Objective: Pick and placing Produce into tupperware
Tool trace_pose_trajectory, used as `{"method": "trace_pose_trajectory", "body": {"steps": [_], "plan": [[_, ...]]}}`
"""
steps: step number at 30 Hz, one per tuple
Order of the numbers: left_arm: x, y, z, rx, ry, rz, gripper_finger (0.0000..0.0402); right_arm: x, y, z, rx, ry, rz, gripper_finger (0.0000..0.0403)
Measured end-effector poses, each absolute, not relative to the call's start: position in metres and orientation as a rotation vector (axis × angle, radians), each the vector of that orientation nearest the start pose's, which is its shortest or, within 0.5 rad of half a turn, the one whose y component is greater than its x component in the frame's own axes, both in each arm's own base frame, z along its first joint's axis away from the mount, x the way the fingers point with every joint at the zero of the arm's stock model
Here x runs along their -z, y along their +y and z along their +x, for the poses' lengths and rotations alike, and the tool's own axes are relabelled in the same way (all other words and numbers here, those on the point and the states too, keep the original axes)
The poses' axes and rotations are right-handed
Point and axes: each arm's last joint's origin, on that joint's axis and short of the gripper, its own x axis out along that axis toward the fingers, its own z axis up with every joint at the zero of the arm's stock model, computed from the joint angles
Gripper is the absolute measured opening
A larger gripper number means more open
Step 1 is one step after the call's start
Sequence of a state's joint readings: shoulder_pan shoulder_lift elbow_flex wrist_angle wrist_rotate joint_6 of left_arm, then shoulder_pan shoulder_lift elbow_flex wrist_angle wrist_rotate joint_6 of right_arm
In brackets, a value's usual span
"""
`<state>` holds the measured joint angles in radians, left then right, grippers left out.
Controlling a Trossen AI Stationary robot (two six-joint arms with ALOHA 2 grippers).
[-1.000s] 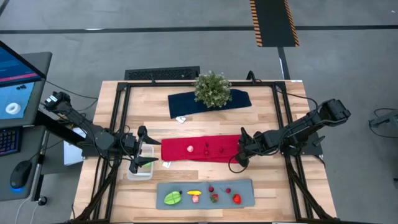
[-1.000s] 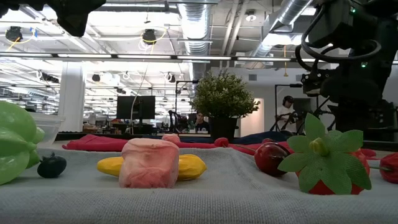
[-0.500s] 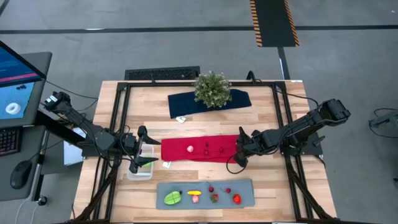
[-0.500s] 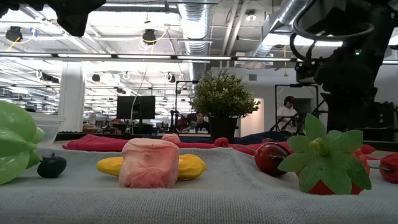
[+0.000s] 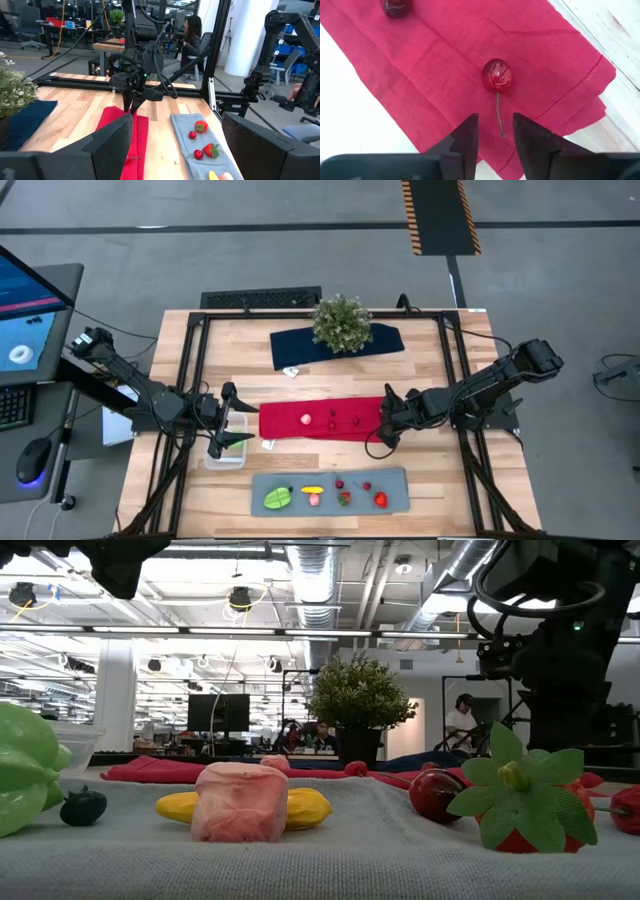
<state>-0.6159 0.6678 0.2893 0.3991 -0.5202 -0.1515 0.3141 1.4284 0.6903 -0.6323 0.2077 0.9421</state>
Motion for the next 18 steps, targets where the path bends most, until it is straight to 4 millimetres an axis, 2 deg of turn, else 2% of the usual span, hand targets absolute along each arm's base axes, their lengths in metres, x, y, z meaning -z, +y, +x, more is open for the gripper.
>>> {"method": "trace_pose_trajectory", "body": {"steps": [6,18], "plan": [[-0.234,-0.078,0.135,0.096,-0.01,-0.164,0.0297,-0.148,0.063,0.213,0.535,1.223,0.447,0.0153],[-0.234,-0.078,0.135,0.097,-0.01,-0.173,0.0297,-0.136,0.061,0.208,0.526,1.21,0.461,0.0122]]}}
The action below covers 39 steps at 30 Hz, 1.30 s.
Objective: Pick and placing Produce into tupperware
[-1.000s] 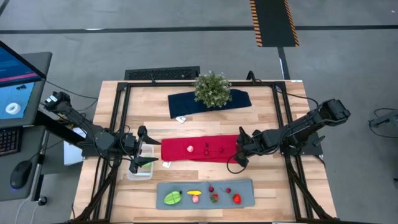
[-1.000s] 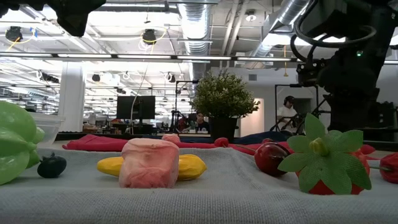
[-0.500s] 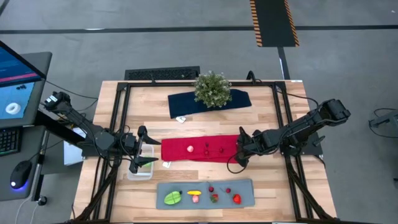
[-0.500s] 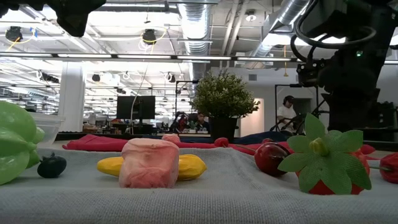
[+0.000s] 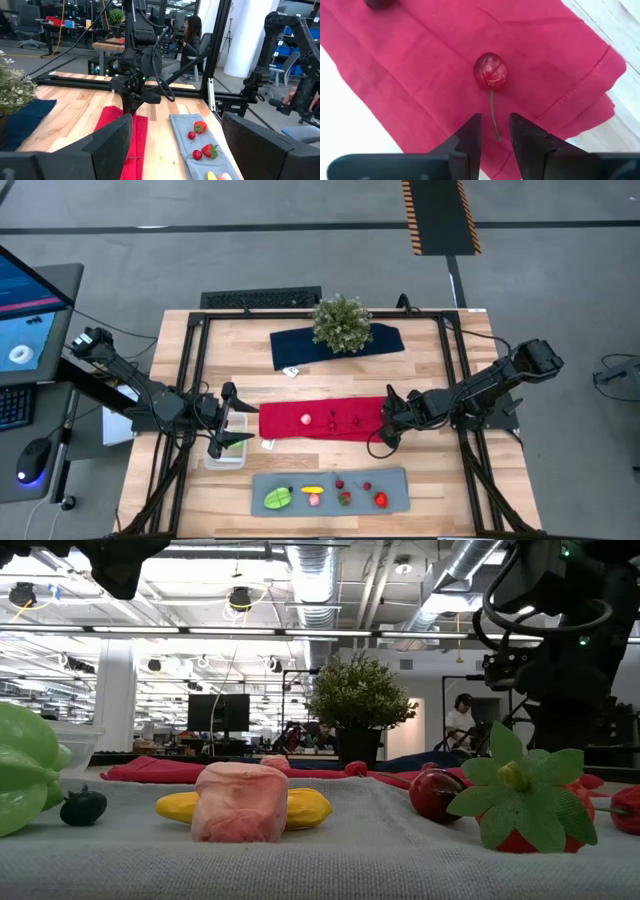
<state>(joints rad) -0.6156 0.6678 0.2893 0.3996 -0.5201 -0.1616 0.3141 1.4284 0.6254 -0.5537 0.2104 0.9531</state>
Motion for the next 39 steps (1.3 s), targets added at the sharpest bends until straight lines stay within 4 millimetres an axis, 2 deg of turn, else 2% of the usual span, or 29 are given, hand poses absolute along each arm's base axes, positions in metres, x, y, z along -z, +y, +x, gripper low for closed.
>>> {"method": "trace_pose_trajectory", "body": {"steps": [5,9,11,18,28,33,39], "plan": [[-0.234,-0.078,0.135,0.097,-0.011,-0.174,0.0297,-0.135,0.061,0.207,0.535,1.21,0.476,0.0101],[-0.234,-0.078,0.135,0.097,-0.01,-0.173,0.0297,-0.136,0.061,0.207,0.527,1.212,0.473,0.0034],[-0.234,-0.078,0.135,0.097,-0.011,-0.174,0.0297,-0.136,0.061,0.207,0.512,1.218,0.465,0.0015],[-0.235,-0.078,0.135,0.096,-0.013,-0.171,0.0297,-0.137,0.062,0.208,0.504,1.22,0.459,0.001],[-0.236,-0.078,0.135,0.087,-0.03,-0.196,0.0297,-0.17,0.067,0.23,0.446,1.157,0.371,0.001],[-0.237,-0.076,0.135,0.036,-0.043,-0.2,0.0297,-0.188,0.073,0.246,0.377,1.045,0.298,0.001],[-0.237,-0.075,0.135,-0.005,-0.044,-0.198,0.0297,-0.209,0.085,0.269,0.197,0.806,0.216,0.001]]}}
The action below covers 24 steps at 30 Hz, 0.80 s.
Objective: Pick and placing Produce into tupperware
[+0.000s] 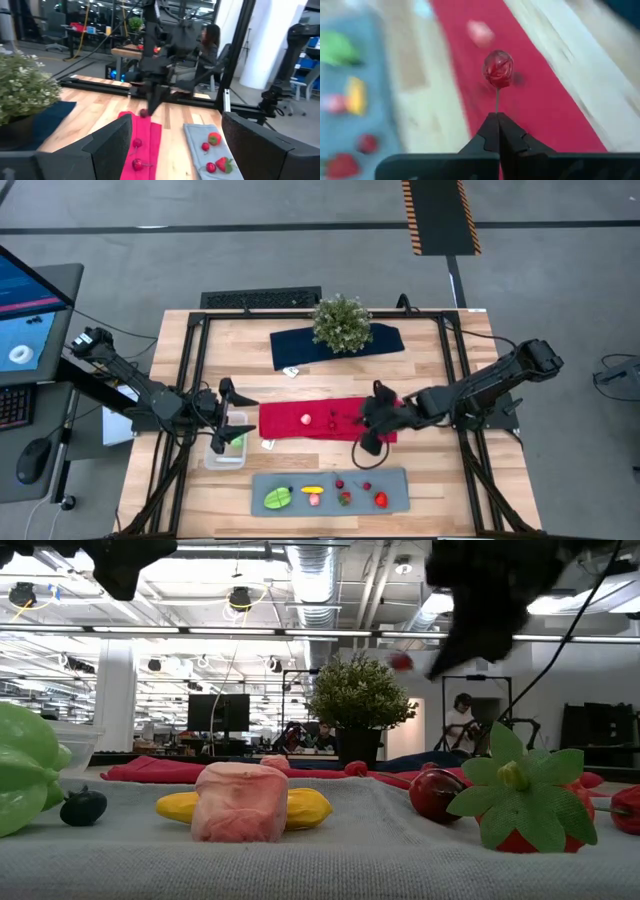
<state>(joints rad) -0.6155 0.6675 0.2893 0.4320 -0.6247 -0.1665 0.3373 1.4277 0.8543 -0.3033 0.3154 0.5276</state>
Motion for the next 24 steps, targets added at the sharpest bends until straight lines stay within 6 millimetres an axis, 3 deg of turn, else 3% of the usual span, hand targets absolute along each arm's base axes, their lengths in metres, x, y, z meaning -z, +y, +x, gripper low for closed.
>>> {"method": "trace_pose_trajectory", "body": {"steps": [9,18,24], "plan": [[-0.226,-0.078,0.146,-0.1,0.005,-0.16,0.0297,-0.234,0.098,0.287,0.022,0.511,0.074,0.001],[-0.218,-0.082,0.17,-0.142,-0.03,-0.191,0.0297,-0.211,0.089,0.318,-0.037,0.469,-0.014,0.001],[-0.215,-0.082,0.178,-0.151,-0.044,-0.248,0.0297,-0.212,0.098,0.345,-0.07,0.452,-0.123,0.001]]}}
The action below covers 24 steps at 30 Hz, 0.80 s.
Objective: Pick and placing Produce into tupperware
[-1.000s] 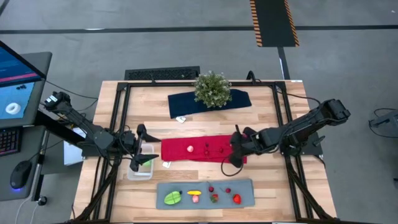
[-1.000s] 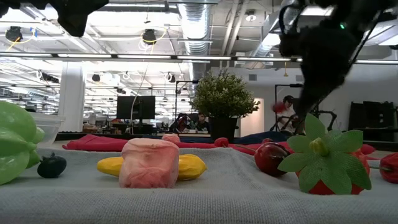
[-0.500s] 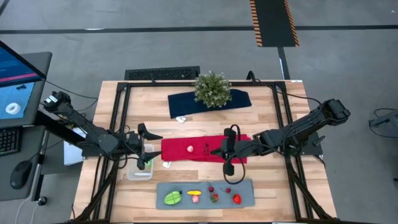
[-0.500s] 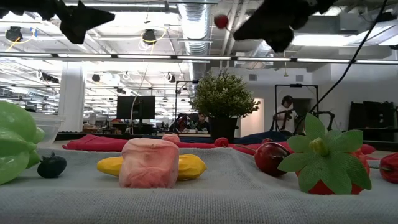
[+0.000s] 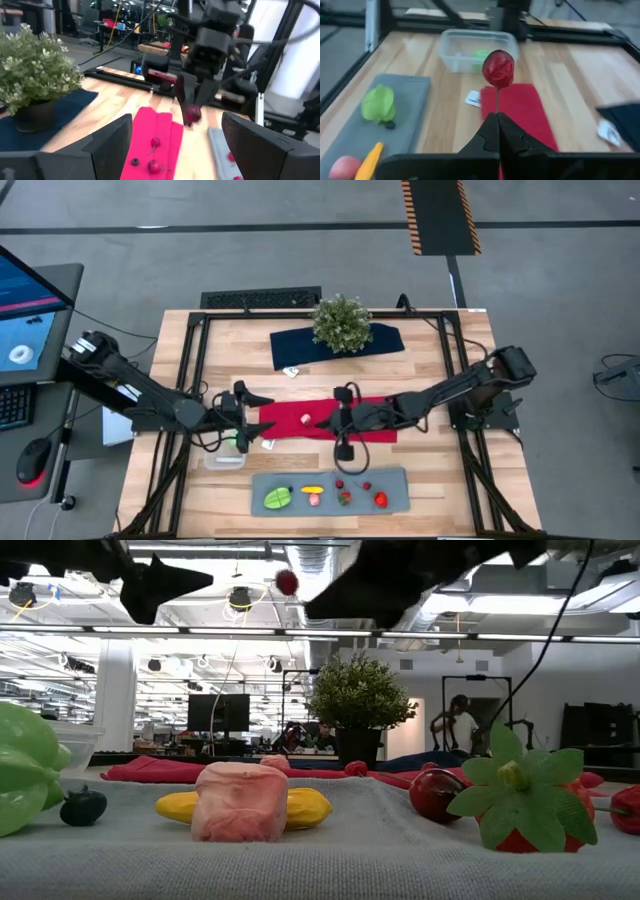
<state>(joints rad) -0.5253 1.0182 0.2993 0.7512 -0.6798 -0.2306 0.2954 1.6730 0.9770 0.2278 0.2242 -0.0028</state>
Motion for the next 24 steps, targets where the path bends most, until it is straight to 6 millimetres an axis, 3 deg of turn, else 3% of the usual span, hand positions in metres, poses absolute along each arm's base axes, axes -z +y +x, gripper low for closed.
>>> {"method": "trace_pose_trajectory", "body": {"steps": [5,12,24], "plan": [[-0.212,-0.085,0.182,-0.102,-0.042,-0.269,0.0297,-0.212,0.115,0.368,-0.128,0.451,-0.184,0.001],[-0.203,-0.088,0.186,-0.11,-0.003,-0.301,0.0297,-0.208,0.121,0.385,-0.134,0.476,-0.242,0.001],[-0.2,-0.09,0.187,-0.085,0.015,-0.304,0.0297,-0.22,0.101,0.393,-0.109,0.435,-0.242,0.001]]}}
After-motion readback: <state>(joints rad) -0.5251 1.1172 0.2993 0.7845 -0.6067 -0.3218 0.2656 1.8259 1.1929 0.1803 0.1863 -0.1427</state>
